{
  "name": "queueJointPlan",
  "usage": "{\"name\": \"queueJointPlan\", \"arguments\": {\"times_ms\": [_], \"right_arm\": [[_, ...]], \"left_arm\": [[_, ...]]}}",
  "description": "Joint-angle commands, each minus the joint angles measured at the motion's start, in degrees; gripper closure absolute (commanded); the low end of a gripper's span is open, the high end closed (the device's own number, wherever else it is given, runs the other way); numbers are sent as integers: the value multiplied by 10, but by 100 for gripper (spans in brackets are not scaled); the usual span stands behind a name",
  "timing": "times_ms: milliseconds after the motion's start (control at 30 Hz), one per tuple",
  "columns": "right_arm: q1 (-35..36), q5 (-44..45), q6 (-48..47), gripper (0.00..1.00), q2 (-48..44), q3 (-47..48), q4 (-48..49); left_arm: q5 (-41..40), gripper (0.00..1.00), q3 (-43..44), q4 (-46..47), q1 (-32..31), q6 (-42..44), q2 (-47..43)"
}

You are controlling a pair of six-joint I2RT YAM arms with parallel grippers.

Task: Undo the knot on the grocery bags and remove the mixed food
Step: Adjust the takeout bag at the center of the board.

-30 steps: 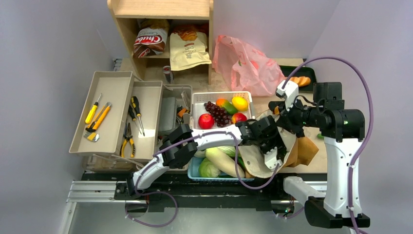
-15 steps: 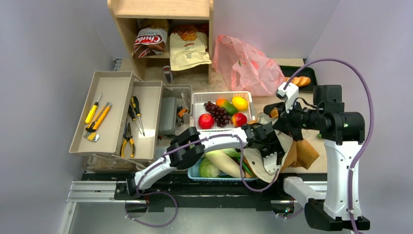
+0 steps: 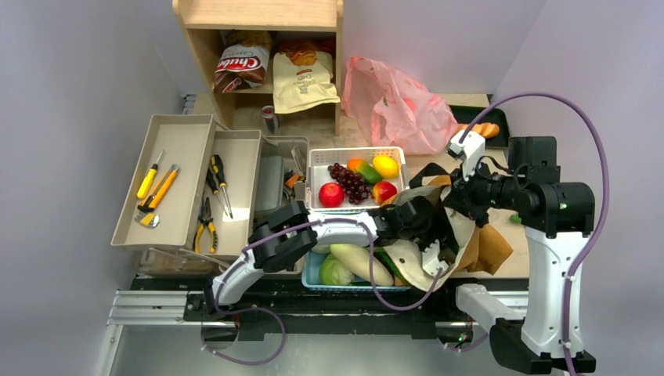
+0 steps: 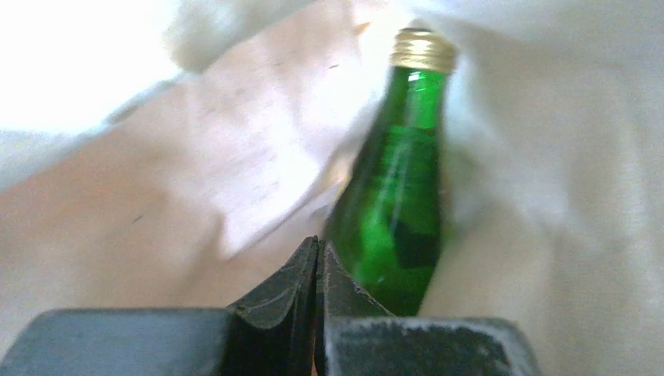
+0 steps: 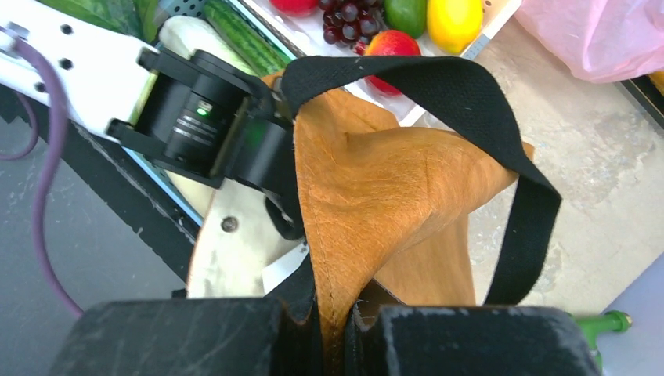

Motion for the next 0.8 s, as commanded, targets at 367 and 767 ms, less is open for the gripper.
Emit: {"name": "queueJointPlan", "arguments": {"times_ms": [367,767], "right_arm": [[7,101,-58,100,-41,-7,66],[7,181,-19,100,-7,-39,146]], "left_arm": [[38,100,-214,325,51,-184,-170],[161,30,-193,-16,82,-523,-417]]}}
